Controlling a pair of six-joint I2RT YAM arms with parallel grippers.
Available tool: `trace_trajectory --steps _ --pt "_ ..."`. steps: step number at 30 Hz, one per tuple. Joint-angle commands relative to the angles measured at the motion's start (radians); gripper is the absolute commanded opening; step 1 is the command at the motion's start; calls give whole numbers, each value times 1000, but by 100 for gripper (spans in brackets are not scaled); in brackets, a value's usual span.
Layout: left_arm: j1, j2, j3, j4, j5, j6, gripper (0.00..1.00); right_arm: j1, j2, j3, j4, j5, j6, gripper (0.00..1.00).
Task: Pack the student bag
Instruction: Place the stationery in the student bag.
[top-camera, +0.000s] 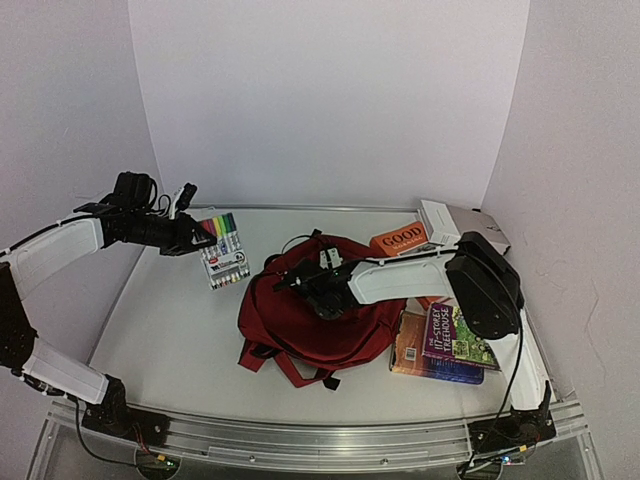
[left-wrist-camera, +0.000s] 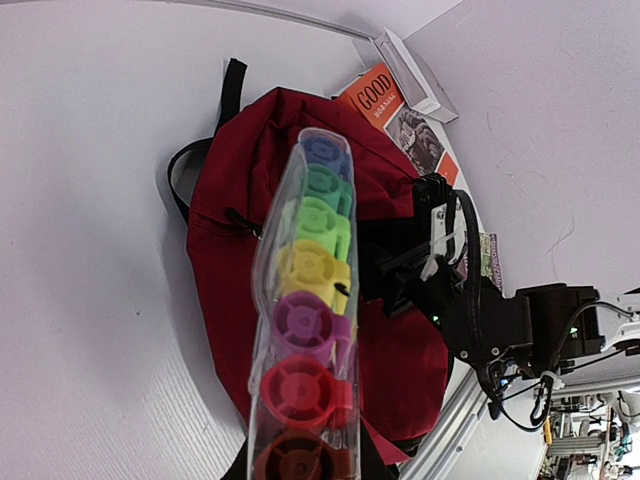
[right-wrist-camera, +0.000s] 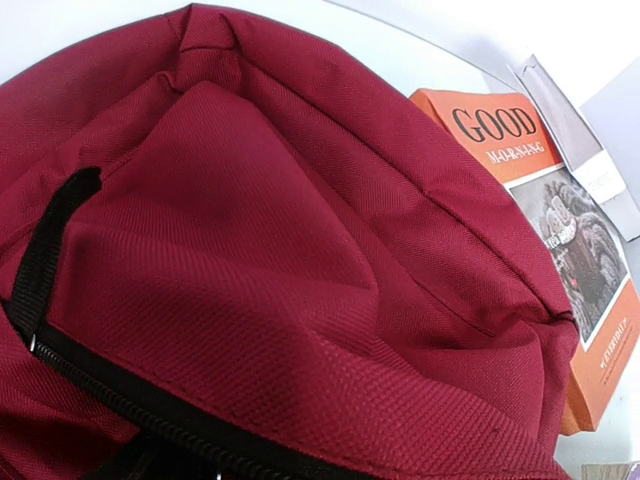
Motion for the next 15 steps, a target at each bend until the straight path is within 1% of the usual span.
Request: trace_trajectory --steps 1,4,7,10,12,15 --pt "6 -14 11 29 57 21 0 -1 -141 -27 -52 -130 -53 77" --pt "6 -23 6 62 101 -70 0 2 -252 -83 5 -319 -107 82" --pt "3 -33 0 99 141 -200 0 2 -351 -134 36 -483 -153 85" --pt "-18 -58 -35 171 143 -352 0 0 -413 -171 42 -538 -195 88" --pt "-58 -67 -56 215 130 -446 0 -5 -428 -182 42 -554 -220 88" --pt "-139 -61 -53 226 84 -528 0 -14 -439 -186 43 -552 -262 88"
